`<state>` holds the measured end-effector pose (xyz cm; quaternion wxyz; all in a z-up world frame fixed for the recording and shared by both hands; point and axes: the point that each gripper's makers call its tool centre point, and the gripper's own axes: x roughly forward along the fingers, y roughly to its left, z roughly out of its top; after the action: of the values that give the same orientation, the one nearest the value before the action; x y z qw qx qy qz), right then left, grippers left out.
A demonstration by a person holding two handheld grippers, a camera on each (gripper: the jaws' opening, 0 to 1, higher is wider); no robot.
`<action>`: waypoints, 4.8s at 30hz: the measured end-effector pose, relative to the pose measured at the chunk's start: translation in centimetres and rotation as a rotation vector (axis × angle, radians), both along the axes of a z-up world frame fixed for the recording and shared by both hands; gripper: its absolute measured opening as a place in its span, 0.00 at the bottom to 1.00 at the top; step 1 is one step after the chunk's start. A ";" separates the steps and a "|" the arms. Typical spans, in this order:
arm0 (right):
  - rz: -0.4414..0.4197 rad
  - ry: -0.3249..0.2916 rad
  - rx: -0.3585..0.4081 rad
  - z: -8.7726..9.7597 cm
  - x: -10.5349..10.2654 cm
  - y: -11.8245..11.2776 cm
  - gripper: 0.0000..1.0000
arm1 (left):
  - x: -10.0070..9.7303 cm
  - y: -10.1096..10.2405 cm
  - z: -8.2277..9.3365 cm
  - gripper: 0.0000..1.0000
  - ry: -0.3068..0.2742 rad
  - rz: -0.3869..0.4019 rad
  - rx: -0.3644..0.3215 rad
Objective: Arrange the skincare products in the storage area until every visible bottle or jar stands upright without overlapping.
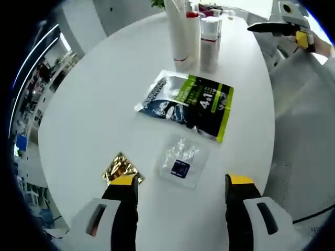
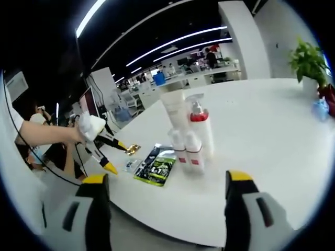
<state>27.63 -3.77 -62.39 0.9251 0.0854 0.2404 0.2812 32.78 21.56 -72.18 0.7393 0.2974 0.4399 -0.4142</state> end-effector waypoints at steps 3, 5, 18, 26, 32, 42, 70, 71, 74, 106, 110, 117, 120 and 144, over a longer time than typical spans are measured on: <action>0.012 0.001 -0.004 -0.1 -0.1 0.2 0.92 | -0.6 0.4 0.3 0.67 -0.007 0.039 -0.014; 0.015 0.001 -0.003 0.0 -0.1 0.2 0.92 | -0.8 0.5 0.6 0.69 -0.015 0.096 -0.044; 0.025 0.009 -0.007 -0.3 -0.3 0.2 0.92 | -2.5 1.7 1.5 0.77 -0.040 0.339 -0.178; 0.021 0.010 -0.022 -0.4 -0.3 0.2 0.93 | -3.2 2.2 1.6 0.79 -0.058 0.423 -0.218; 0.020 0.013 -0.028 -0.5 -0.3 0.1 0.93 | -3.8 2.6 1.8 0.80 -0.068 0.527 -0.295; 0.018 0.015 -0.038 -0.6 -0.3 0.1 0.93 | -4.7 3.6 1.6 0.81 -0.094 0.581 -0.299; -0.007 0.027 -0.041 -0.8 0.0 -0.4 0.91 | -2.2 4.2 0.9 0.77 -0.101 0.625 -0.252; -0.006 0.029 -0.041 -0.8 0.0 -0.4 0.91 | -2.0 4.3 0.9 0.77 -0.102 0.629 -0.247; -0.006 0.033 -0.041 -0.9 0.0 -0.4 0.91 | -1.2 4.7 0.6 0.77 -0.104 0.641 -0.228; -0.028 0.060 -0.068 -1.5 0.1 -0.9 0.91 | 7.4 5.9 -0.8 0.67 -0.107 0.682 -0.152; -0.036 0.062 -0.073 -1.6 0.1 -1.0 0.91 | 8.3 5.5 -1.1 0.65 -0.099 0.673 -0.144; -0.044 0.065 -0.074 -1.7 0.2 -1.2 0.91 | 9.6 5.2 -2.0 0.62 -0.068 0.685 -0.111; -0.049 0.066 -0.072 -1.7 0.2 -1.3 0.91 | 9.9 5.4 -2.3 0.59 -0.059 0.698 -0.093; -0.051 0.054 -0.078 -1.5 0.3 -1.3 0.90 | 9.8 3.8 -1.3 0.36 0.011 0.892 -0.231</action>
<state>27.93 -5.10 -63.89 0.9278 0.0629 0.2739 0.2453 42.63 25.37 -73.48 0.8712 -0.0073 0.4798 -0.1036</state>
